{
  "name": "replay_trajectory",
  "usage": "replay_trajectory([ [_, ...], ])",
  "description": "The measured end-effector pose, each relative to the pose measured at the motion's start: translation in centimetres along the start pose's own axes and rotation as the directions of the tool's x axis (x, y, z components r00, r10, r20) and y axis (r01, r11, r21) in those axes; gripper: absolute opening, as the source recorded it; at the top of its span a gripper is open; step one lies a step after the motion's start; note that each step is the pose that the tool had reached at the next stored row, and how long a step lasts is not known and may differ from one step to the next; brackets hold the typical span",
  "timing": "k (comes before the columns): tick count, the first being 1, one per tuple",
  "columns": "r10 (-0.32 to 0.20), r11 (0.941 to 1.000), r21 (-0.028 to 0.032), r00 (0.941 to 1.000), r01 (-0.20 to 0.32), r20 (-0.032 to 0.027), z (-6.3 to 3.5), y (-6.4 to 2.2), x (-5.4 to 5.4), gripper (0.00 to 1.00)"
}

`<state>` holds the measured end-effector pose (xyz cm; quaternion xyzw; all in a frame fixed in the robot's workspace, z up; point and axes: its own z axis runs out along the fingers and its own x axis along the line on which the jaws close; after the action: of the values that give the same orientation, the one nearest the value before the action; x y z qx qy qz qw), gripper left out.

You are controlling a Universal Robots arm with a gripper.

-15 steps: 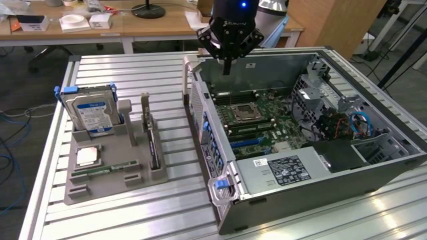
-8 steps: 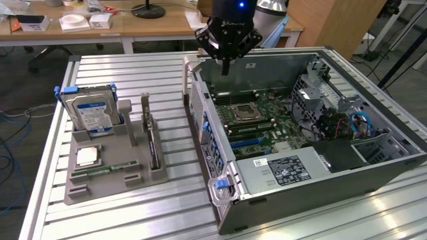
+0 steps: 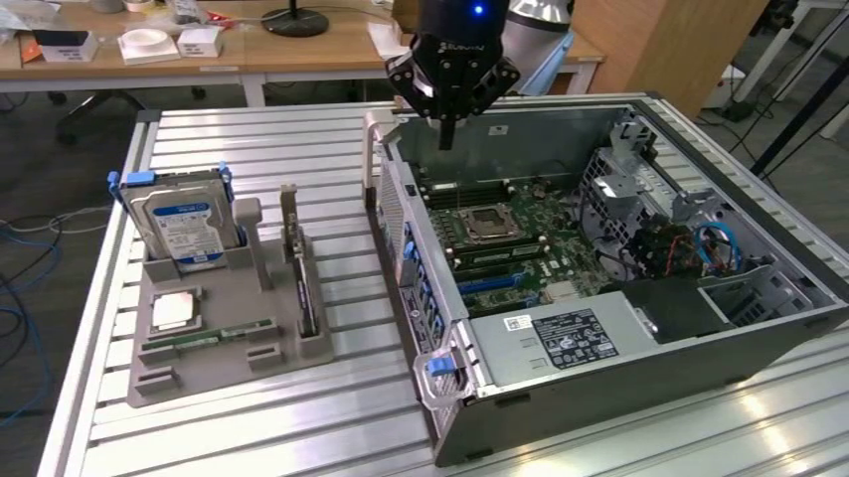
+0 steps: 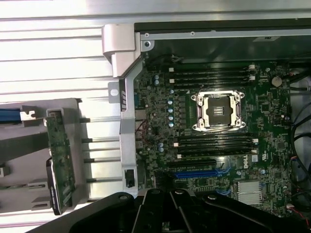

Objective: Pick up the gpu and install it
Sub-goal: 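Reach for the gpu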

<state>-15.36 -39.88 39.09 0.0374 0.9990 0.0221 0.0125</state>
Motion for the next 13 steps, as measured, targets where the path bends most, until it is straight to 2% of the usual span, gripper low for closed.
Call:
replay_trajectory([
  [13,0.0,1.0,0.0,1.0,0.0,0.0,0.01,-0.04,0.59,0.11],
])
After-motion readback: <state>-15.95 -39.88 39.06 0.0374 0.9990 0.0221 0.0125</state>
